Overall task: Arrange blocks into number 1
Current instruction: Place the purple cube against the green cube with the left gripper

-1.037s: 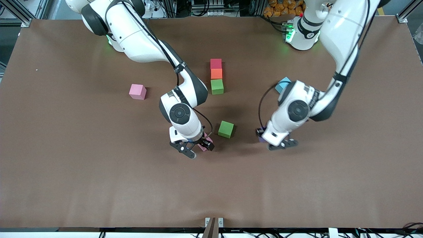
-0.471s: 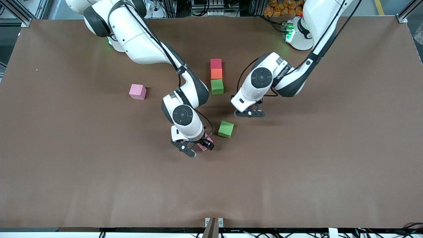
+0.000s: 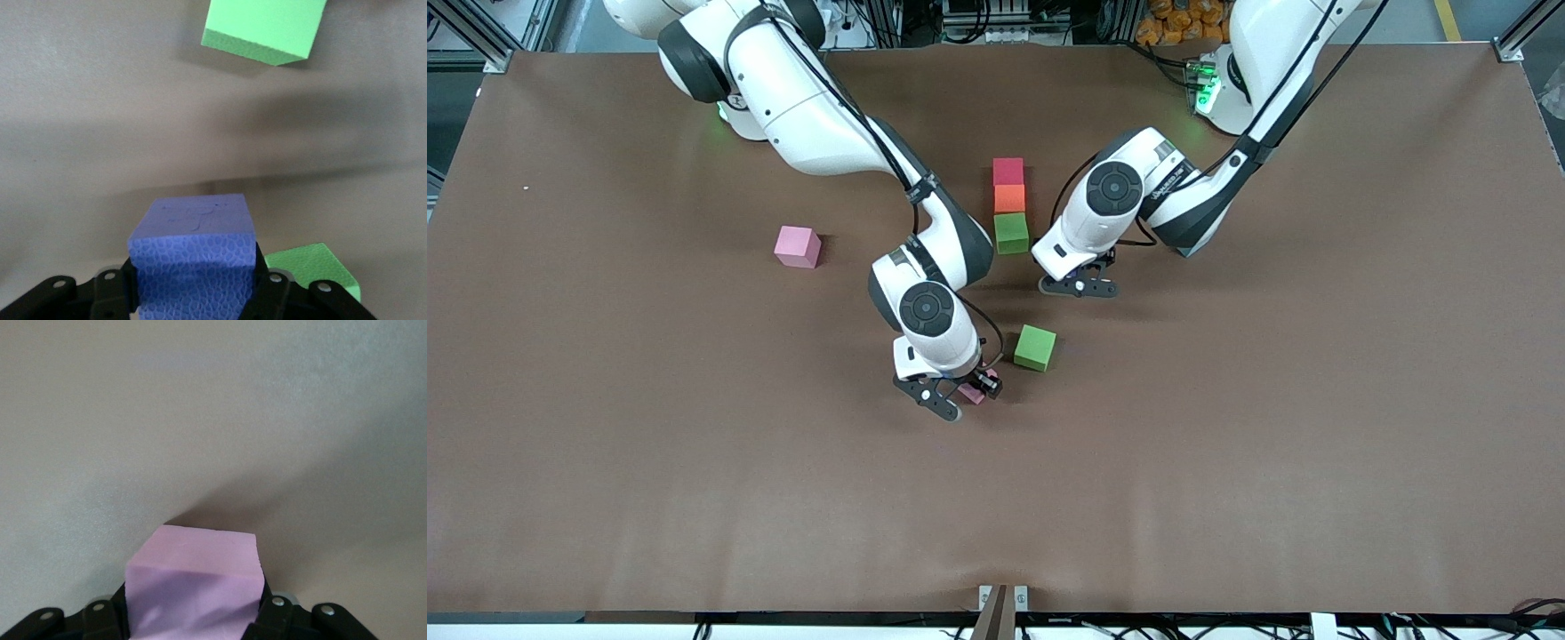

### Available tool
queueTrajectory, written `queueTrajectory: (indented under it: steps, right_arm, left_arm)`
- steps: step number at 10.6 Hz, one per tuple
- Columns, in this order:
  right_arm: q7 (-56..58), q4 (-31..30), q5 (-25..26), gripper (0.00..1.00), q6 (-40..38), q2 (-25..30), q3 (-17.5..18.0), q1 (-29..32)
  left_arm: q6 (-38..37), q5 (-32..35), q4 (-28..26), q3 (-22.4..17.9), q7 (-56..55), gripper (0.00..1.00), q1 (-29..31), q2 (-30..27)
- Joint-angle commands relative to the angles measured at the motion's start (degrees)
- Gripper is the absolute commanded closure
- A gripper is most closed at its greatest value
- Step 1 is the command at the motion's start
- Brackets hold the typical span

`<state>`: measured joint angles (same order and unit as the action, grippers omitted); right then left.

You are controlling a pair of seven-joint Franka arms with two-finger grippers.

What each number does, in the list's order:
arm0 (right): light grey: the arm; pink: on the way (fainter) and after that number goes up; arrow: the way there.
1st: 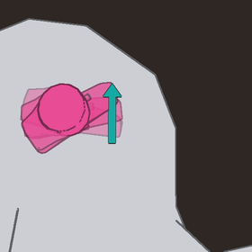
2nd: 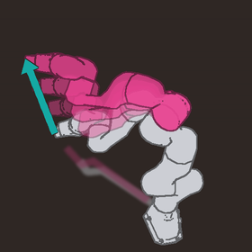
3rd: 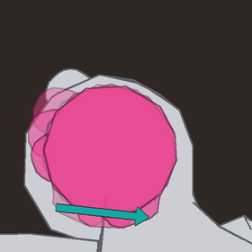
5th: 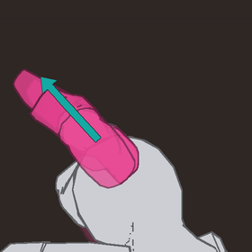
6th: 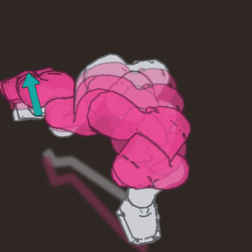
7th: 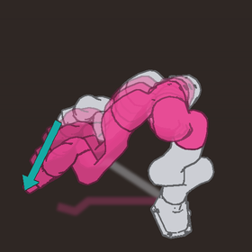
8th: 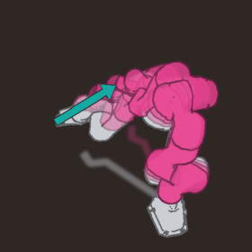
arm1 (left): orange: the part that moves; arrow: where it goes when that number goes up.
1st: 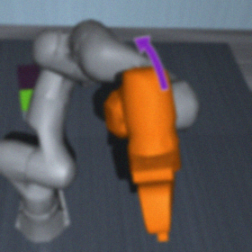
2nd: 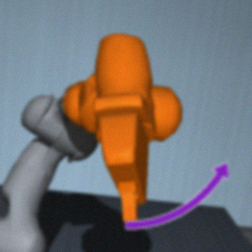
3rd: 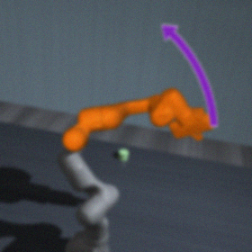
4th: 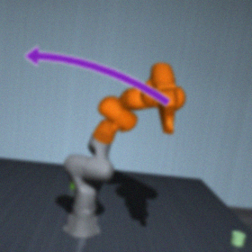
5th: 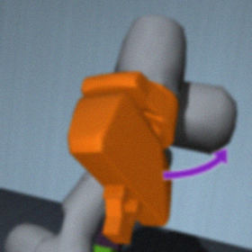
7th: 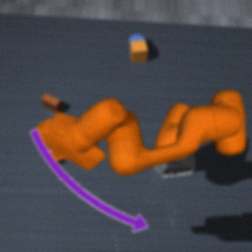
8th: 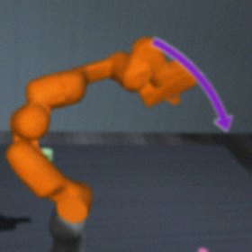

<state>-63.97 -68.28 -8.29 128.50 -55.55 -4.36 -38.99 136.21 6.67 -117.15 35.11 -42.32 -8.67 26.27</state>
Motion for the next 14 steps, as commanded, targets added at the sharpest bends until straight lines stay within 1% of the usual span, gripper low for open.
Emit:
queueTrajectory:
  steps: [1, 3, 5, 6, 7, 10, 12, 13, 14]
  right_arm:
    - [5.5, -1.2, 1.1, 1.0, -2.7, 1.8, 0.0, 1.6]
    - [11.8, -1.1, 1.0, 1.0, -7.5, 3.7, 0.0, 4.2]
    - [19.3, -1.1, 1.0, 1.0, -13.0, 5.6, 0.0, 6.9]
    - [22.3, -1.1, 1.1, 1.0, -15.9, 6.3, 0.0, 8.0]
    - [25.2, -1.3, 1.1, 1.0, -17.0, 7.1, 0.0, 9.3]
    - [26.9, -1.4, 1.2, 1.0, -17.5, 7.4, -0.1, 9.9]
    - [26.8, -1.4, 1.2, 1.0, -17.4, 7.4, -0.1, 9.9]
    - [26.7, -1.4, 1.2, 1.0, -17.3, 7.4, -0.1, 9.8]
    - [26.7, -1.4, 1.2, 1.0, -17.2, 7.3, -0.1, 9.8]
  left_arm:
    - [3.3, 0.5, -0.3, 1.5, -4.1, 1.0, -0.5, 1.3]
    - [4.2, 0.2, 1.7, 1.4, -7.5, 1.0, -3.1, 3.3]
    - [4.3, -2.8, 3.6, 1.4, -10.2, 1.0, -5.3, 5.0]
    - [4.3, -3.3, 4.0, 1.3, -10.4, 1.0, -5.6, 5.5]
    - [4.3, -3.0, 4.0, 1.2, -10.3, 1.0, -5.7, 6.2]
    - [4.3, -2.4, 4.7, 1.0, -9.3, 1.0, -5.7, 7.6]
    - [4.3, -0.8, 5.7, 0.3, -8.4, 1.0, -5.6, 7.4]
    - [4.3, 0.4, 6.9, 0.2, -8.4, 1.0, -5.7, 7.6]
    - [4.3, 3.8, 7.7, 0.2, -8.4, 1.0, -5.9, 7.7]
